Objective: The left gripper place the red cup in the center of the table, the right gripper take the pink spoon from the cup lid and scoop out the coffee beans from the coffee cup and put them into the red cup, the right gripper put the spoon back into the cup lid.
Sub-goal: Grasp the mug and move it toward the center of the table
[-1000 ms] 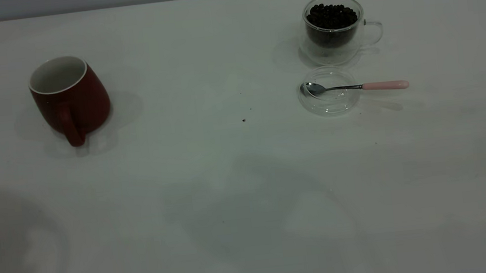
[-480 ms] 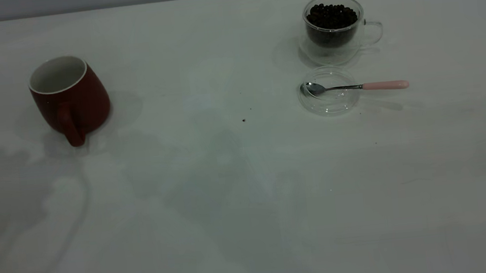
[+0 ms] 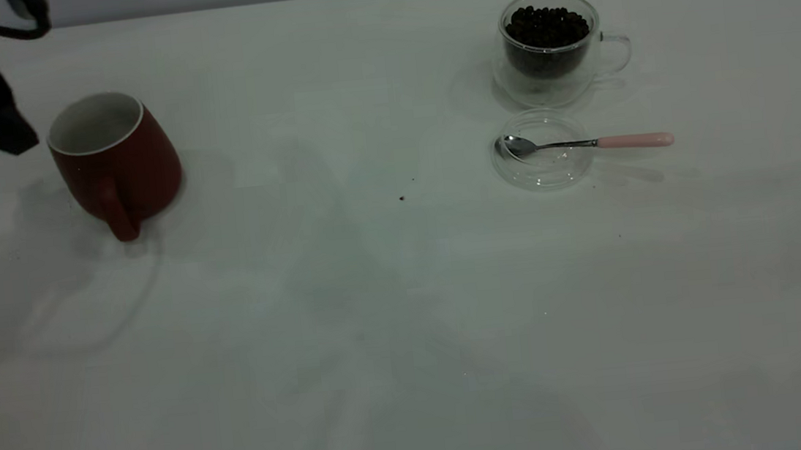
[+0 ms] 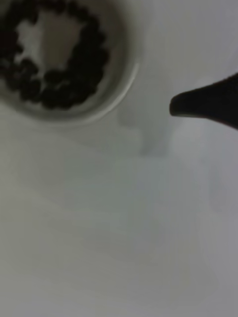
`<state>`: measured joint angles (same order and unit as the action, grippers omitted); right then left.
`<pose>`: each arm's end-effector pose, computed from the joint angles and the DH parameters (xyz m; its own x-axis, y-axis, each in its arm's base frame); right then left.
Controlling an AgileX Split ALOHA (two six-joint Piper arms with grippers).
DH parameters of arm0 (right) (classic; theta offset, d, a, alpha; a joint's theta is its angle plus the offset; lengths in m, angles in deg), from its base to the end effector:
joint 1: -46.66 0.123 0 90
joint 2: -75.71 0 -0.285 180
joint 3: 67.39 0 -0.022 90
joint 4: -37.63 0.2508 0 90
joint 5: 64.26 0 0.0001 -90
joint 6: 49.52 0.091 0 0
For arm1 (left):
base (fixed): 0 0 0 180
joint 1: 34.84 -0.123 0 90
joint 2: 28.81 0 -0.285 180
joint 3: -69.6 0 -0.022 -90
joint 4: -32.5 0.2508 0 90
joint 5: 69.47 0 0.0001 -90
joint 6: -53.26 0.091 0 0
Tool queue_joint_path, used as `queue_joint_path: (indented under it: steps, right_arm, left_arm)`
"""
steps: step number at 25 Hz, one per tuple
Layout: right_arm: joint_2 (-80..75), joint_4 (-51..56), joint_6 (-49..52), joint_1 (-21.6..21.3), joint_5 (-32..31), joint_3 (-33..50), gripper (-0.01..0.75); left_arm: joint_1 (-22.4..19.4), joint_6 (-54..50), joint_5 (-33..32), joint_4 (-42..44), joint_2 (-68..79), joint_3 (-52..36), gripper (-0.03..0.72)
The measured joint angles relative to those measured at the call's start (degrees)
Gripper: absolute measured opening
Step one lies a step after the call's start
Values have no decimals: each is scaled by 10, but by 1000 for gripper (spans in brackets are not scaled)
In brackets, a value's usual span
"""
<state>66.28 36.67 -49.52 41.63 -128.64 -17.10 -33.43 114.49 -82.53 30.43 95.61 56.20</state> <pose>-0.0005 -0.0013 0.2641 -0.5591 0.0419 -0.8280 0.0961 0.9953 -0.0145 0.3899 -0.0103 0.1075 -0.4224 0.8697 -0.2553 0.7648 0.4932 0.4145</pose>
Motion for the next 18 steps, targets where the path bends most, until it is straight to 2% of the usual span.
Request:
queue_joint_path:
  steps: [8, 18]
  right_arm:
    - [0, 0, 0, 0, 0, 0, 537]
    - [0, 0, 0, 0, 0, 0, 537]
  left_arm:
    - [0, 17, -63, 87, 85, 77, 586]
    - [11, 20, -36, 104, 136, 104, 586]
